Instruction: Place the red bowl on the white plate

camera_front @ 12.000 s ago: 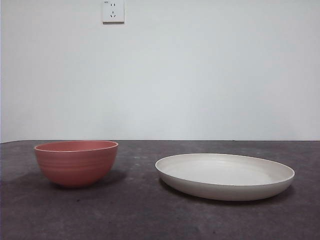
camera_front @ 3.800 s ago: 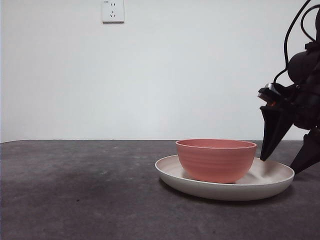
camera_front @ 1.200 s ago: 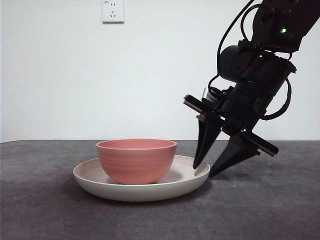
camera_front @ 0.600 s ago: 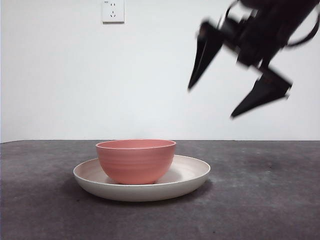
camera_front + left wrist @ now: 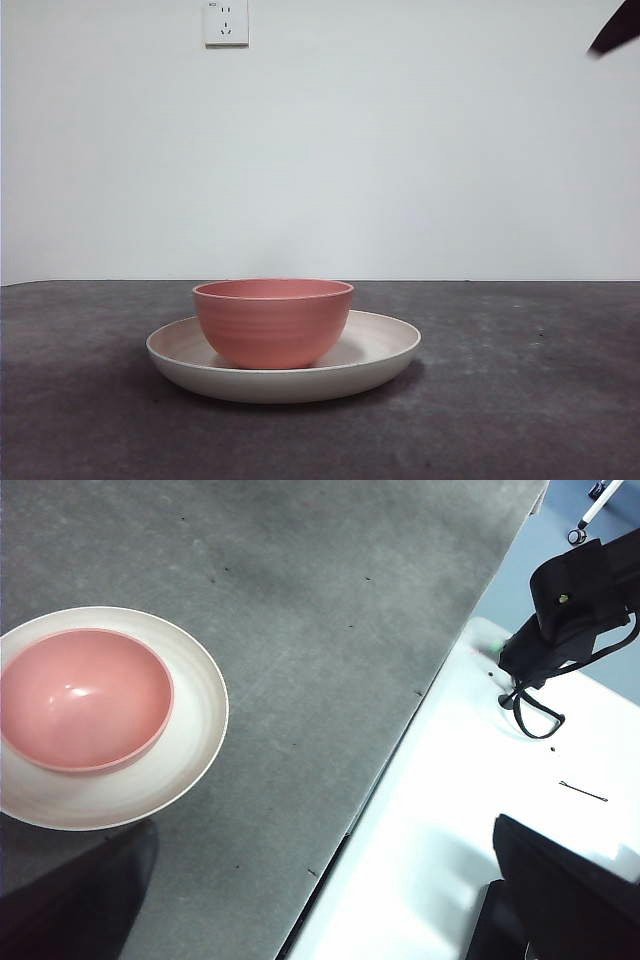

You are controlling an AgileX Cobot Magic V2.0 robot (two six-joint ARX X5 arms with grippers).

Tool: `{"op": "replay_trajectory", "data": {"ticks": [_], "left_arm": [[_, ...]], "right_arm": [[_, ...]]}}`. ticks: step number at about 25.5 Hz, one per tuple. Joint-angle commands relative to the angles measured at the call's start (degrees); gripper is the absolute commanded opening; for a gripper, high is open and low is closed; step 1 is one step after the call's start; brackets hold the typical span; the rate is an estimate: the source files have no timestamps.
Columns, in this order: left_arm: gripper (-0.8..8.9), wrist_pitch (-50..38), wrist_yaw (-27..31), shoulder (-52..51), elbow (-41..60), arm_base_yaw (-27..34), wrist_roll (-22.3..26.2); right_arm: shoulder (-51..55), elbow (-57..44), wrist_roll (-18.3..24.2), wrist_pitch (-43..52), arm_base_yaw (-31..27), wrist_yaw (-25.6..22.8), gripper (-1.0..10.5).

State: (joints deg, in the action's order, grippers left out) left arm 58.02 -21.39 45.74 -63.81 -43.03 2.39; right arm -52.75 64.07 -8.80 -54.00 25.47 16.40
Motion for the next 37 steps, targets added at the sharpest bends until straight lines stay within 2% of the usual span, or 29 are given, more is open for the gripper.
{"op": "replay_trajectory", "data": {"ticks": [1, 8, 12, 22, 23, 24, 26, 27, 28, 37], "left_arm": [[5.62, -0.63, -0.37, 0.24, -0.52, -0.55, -0.04], [5.62, -0.63, -0.37, 0.24, -0.52, -0.55, -0.04], [5.62, -0.63, -0.37, 0.24, -0.52, -0.55, -0.04], [5.55, -0.63, -0.37, 0.26, -0.52, -0.55, -0.02], [5.36, -0.63, -0.35, 0.26, -0.52, -0.55, -0.02], [4.42, -0.59, -0.35, 0.26, -0.52, -0.55, -0.02], [1.82, -0.55, -0.35, 0.26, -0.52, -0.55, -0.02], [-0.1, -0.57, -0.35, 0.26, -0.52, -0.55, 0.0], [0.27, -0.66, -0.35, 0.26, -0.52, -0.55, -0.04], [0.29, -0.61, -0.35, 0.24, -0.52, -0.55, -0.04]], "right_arm": [[3.69, 1.16, 2.21, -1.44, 1.09, 0.09, 5.5], [10.08, 1.16, 2.19, -7.72, 2.45, 0.76, 5.5], [11.78, 1.16, 2.27, -10.78, 2.58, 3.08, 5.5], [12.41, 1.16, 4.35, -10.78, 2.58, 4.74, 5.0], [12.41, 1.16, 4.44, -10.78, 2.58, 4.74, 4.5], [12.41, 1.16, 4.44, -10.8, 2.58, 4.76, 3.1], [12.41, 1.16, 4.42, -10.78, 2.58, 4.76, 0.3], [12.44, 1.16, 4.59, -10.75, 2.58, 4.74, 0.2], [12.44, 1.16, 4.68, -10.73, 2.58, 4.74, 0.2], [12.44, 1.18, 4.79, -8.79, 2.58, 4.59, 0.2]]}}
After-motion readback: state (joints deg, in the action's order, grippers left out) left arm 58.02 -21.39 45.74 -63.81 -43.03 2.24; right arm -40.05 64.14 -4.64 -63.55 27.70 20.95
